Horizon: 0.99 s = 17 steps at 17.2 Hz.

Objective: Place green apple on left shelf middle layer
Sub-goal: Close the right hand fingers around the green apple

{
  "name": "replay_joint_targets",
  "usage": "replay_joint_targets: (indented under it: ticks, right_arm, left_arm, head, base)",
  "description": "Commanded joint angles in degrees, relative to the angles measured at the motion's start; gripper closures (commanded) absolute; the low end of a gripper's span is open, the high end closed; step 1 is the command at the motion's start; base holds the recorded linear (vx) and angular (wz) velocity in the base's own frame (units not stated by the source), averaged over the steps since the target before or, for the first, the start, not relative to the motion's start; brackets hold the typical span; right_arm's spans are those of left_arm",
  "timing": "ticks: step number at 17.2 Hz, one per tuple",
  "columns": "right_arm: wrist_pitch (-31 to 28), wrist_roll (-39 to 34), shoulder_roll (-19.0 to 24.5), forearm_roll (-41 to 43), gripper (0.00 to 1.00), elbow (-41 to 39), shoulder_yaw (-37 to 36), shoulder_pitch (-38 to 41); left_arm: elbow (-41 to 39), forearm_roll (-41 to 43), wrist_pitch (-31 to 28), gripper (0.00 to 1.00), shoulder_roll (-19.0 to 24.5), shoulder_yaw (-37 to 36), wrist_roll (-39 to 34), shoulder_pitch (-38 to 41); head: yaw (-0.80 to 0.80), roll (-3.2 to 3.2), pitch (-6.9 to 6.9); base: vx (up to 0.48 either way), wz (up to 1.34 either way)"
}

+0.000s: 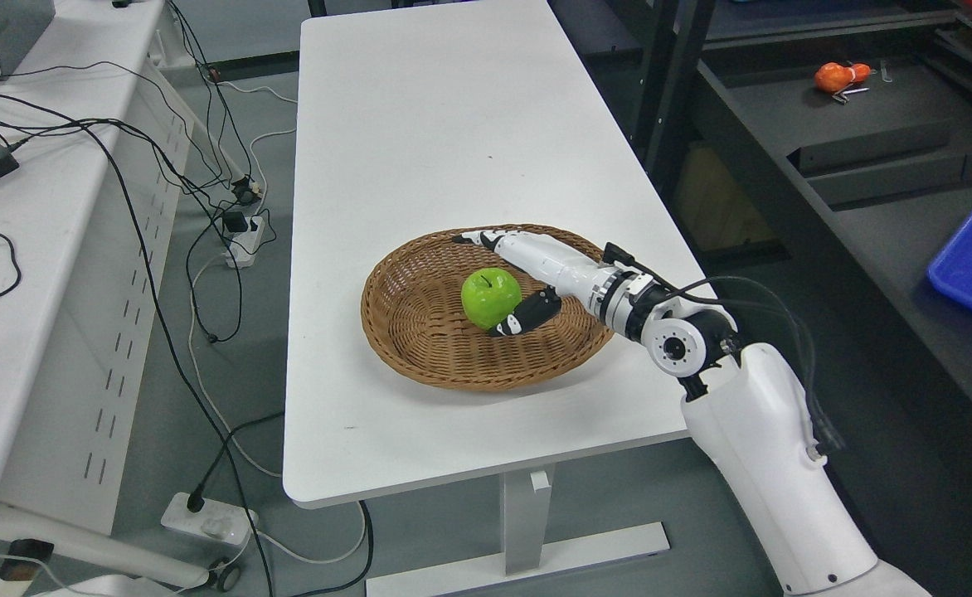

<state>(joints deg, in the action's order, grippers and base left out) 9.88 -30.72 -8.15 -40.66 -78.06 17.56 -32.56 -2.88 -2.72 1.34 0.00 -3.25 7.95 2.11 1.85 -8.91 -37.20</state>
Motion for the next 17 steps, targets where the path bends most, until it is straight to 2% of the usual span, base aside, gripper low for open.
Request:
replay_joint_targets:
  ticks: [1, 6, 10, 13, 15, 17]
  right_arm:
    - [-1.52, 0.05, -0.38, -2.31, 0.0, 12.74, 8.9, -3.64]
    - [-3.02, 0.05, -0.29, -2.23, 0.0, 14.95, 8.9, -6.2]
    - [-3.46, 0.05, -0.2, -2.23, 0.07, 16.27, 8.81, -6.47]
    - [-3.46, 0.14, -0.2, -2.14, 0.18, 16.19, 8.81, -6.47]
    - [-3.46, 0.14, -0.12, -2.05, 0.32, 16.19, 8.46, -6.47]
    - [-3.46, 0.58, -0.03, -1.96, 0.4, 16.1, 7.76, -6.47]
  left_arm:
    - [-0.02, 0.0, 0.16, 0.0, 1.0, 0.0, 0.05, 0.0]
    - [-0.02, 0.0, 0.07, 0.0, 1.0, 0.0, 0.05, 0.0]
    - [-0.02, 0.0, 0.07, 0.0, 1.0, 0.0, 0.05, 0.0]
    - [-0.02, 0.0, 0.07, 0.0, 1.0, 0.0, 0.05, 0.0]
    - [-0.02, 0.0, 0.07, 0.0, 1.0, 0.0, 0.05, 0.0]
    - [-0.02, 0.0, 0.07, 0.0, 1.0, 0.0, 0.05, 0.0]
  head:
    - [0.0, 0.0, 0.0]
    - [0.0, 0.0, 0.0]
    - [0.0, 0.0, 0.0]
    - [0.0, 0.0, 0.0]
    - [0.0, 0.0, 0.0]
    - [0.0, 0.0, 0.0]
  base:
    - [0.0, 0.0]
    - [0.0, 0.0]
    - [0.0, 0.0]
    - [0.0, 0.0]
    - [0.0, 0.0]
    - [0.0, 0.0]
